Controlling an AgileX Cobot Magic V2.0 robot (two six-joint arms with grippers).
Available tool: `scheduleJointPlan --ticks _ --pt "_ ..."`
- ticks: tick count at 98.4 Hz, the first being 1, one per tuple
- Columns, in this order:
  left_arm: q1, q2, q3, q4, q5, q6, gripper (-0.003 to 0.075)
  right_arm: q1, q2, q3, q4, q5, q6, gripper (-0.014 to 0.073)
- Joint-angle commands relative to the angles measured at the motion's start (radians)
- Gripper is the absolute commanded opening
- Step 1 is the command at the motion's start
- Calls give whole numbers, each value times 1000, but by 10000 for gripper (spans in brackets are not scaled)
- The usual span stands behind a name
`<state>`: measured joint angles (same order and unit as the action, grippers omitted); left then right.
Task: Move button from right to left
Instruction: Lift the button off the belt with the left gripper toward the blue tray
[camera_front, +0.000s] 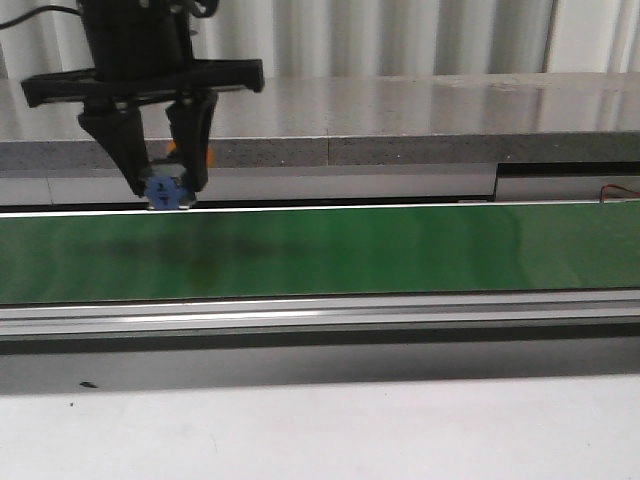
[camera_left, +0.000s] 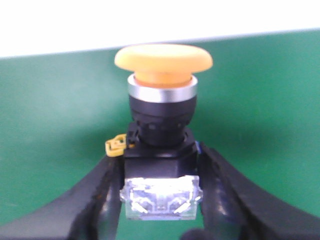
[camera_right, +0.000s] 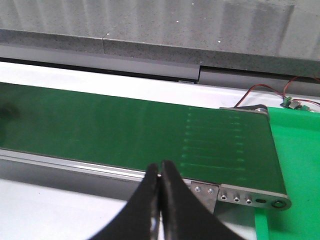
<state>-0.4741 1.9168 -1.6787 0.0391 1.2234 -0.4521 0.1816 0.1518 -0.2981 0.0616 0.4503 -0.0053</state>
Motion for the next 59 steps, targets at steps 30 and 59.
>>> scheduleJointPlan --ticks 30,59 --pt "287 -140 -34 -39 43 264 160 2 10 -25 -10 -80 -7 -60" --pt "515 -168 -31 -39 43 424 160 2 10 -25 -10 -80 -7 -60"
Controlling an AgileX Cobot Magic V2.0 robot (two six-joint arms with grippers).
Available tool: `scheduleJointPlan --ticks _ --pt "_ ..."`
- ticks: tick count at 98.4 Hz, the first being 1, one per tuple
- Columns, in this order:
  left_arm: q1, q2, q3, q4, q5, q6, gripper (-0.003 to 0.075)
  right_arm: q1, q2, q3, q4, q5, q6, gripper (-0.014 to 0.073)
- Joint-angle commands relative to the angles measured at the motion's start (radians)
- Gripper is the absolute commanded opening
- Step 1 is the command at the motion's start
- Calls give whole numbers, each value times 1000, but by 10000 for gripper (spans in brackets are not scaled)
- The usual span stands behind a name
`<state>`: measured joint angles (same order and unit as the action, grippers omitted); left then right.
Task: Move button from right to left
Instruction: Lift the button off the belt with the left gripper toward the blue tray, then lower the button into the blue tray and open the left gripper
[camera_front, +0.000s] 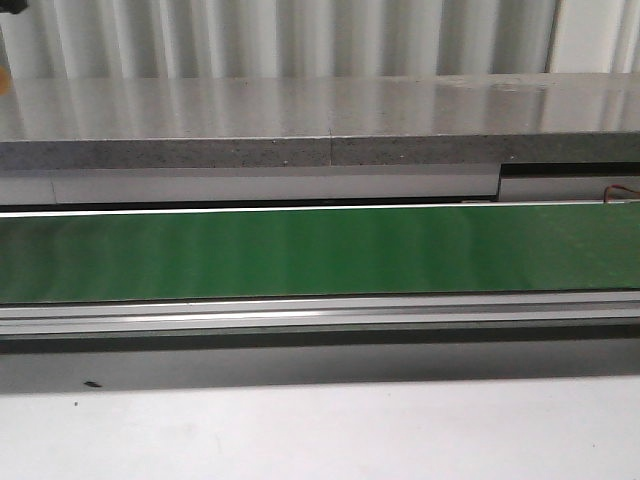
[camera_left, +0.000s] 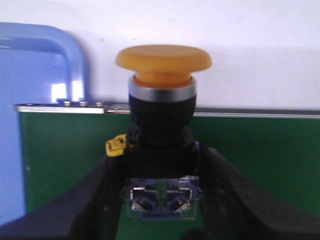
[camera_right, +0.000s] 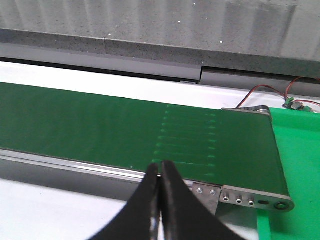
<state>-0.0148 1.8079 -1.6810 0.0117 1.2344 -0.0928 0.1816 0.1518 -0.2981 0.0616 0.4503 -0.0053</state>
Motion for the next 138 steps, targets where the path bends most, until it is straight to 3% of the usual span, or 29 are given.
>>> scheduleJointPlan --ticks 1,38,57,105,114,138 --pt "61 -59 -29 -12 32 74 160 2 10 -25 -10 -80 -7 -60" --pt "291 -59 101 117 31 255 160 2 10 -25 -10 -80 -7 -60" --pt "378 -24 148 116 22 273 160 2 10 -25 -10 -80 -7 -60" --pt "407 149 150 115 -55 310 164 2 10 -25 -10 -80 -7 -60" --pt "407 178 150 115 -55 310 214 2 10 -25 -10 -80 -7 -60" --pt "407 191 146 114 -68 310 465 2 10 -25 -10 -80 -7 -60"
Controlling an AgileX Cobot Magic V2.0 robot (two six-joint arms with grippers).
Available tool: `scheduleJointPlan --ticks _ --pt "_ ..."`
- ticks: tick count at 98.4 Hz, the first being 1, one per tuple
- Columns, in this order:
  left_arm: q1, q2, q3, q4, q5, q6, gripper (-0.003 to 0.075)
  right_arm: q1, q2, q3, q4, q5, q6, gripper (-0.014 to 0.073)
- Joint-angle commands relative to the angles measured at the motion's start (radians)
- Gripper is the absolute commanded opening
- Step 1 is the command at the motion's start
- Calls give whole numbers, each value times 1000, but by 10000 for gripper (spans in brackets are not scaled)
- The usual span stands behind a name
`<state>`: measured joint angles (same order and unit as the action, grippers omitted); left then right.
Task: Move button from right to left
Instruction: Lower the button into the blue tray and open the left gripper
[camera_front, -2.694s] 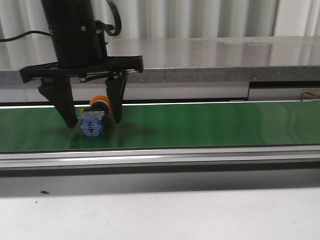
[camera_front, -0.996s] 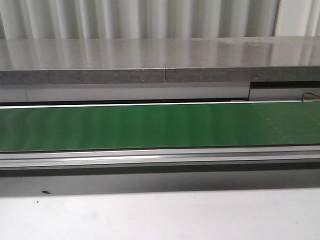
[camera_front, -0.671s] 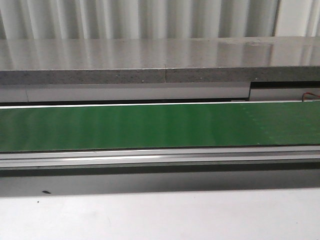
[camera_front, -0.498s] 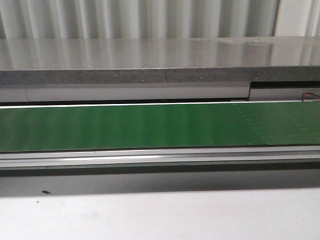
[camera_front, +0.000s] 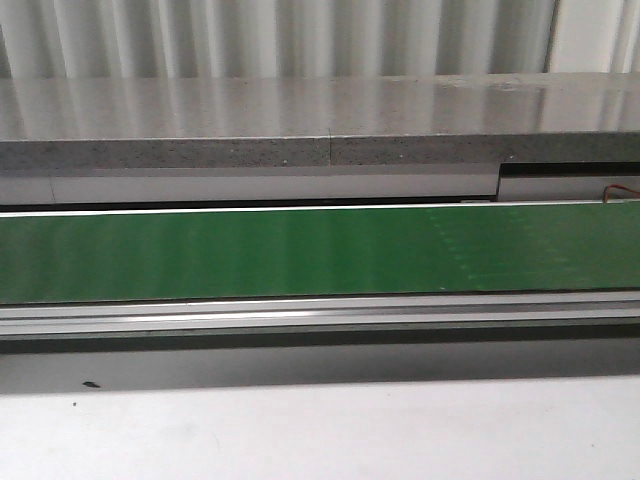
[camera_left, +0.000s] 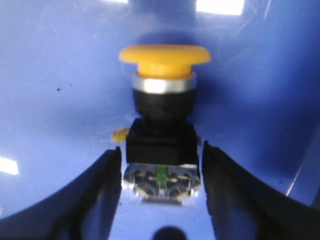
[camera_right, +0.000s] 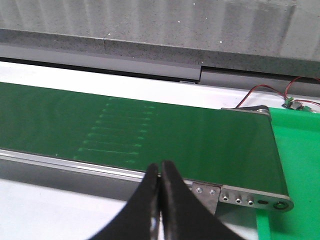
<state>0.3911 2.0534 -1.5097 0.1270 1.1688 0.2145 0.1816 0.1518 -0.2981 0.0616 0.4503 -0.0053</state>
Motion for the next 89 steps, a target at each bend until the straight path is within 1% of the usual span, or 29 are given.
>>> scheduleJointPlan --ticks 1,9,23,37,50,61,70,73,79,89 --pt "1 -54 -25 -2 -3 3 467 2 10 -25 -10 -80 -7 -60" --pt "1 -54 -25 -4 -7 3 458 2 10 -25 -10 -80 -7 -60" --pt "1 -79 -25 -18 -27 3 392 2 10 -25 -10 -80 -7 -60" --pt "1 -150 -25 -102 -104 3 283 2 10 -25 -10 -80 -7 -60" --pt "1 -234 -25 -181 -150 0 156 2 10 -25 -10 -80 -7 -60" --pt "-18 -307 -5 -197 -201 -3 54 2 10 -25 -10 -80 -7 -60" --pt "-45 -361 29 -205 -230 -8 -7 2 10 -25 -10 -80 -7 -60" --pt "-55 -382 41 -207 -232 -8 -22 2 10 -25 -10 -80 -7 -60" --pt "-85 -413 69 -207 -236 -38 -21 2 10 -25 -10 -80 -7 -60" --pt "-133 -479 129 -214 -290 -80 -21 2 10 -25 -10 -80 -7 -60"
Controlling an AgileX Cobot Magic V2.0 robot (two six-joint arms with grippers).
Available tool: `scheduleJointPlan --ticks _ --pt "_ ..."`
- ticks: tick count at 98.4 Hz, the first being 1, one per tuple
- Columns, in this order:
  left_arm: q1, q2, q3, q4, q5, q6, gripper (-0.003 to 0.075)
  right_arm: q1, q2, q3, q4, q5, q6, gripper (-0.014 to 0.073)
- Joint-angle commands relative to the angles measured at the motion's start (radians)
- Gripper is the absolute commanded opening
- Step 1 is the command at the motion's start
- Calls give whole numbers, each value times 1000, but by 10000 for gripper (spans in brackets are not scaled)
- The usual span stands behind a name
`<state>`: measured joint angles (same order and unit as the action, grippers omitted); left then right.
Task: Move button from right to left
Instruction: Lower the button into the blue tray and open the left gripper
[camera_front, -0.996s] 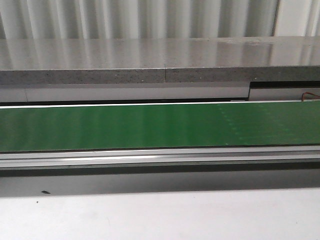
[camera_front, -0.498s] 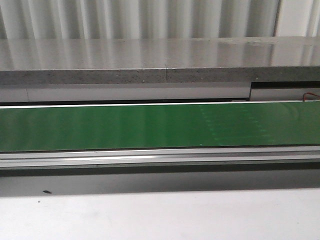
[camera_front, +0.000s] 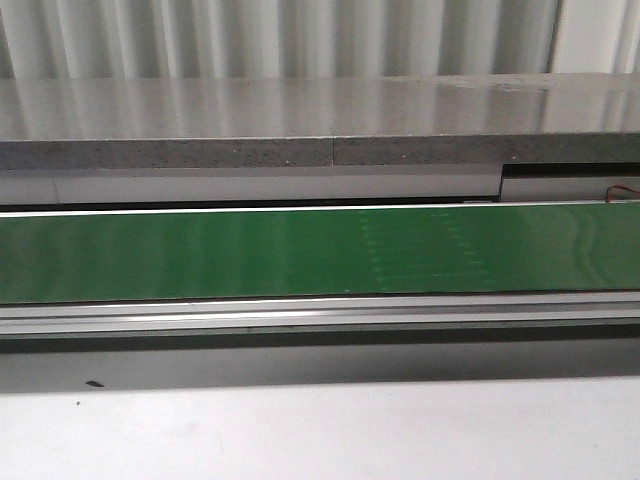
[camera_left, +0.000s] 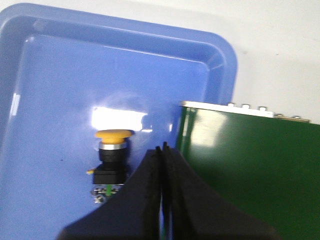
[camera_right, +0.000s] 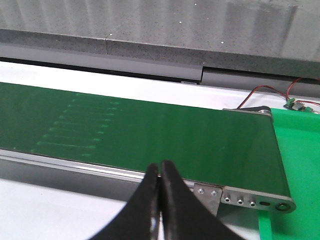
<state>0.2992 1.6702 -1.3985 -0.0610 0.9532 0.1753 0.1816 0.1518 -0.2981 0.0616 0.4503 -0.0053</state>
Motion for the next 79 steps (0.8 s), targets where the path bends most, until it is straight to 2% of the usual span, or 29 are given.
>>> scheduleJointPlan --ticks 1,46,61,79 --pt "-45 -101 27 -25 -78 -41 -21 2 10 -25 -10 -80 -7 -60" --pt "-350 -394 346 -59 -300 -41 -21 2 10 -25 -10 -80 -7 -60" --pt "-396 -514 453 -61 -383 -41 -21 2 10 -25 -10 -80 -7 -60" --pt "-398 -681 588 -64 -452 -41 -21 2 10 -25 -10 -80 -7 -60"
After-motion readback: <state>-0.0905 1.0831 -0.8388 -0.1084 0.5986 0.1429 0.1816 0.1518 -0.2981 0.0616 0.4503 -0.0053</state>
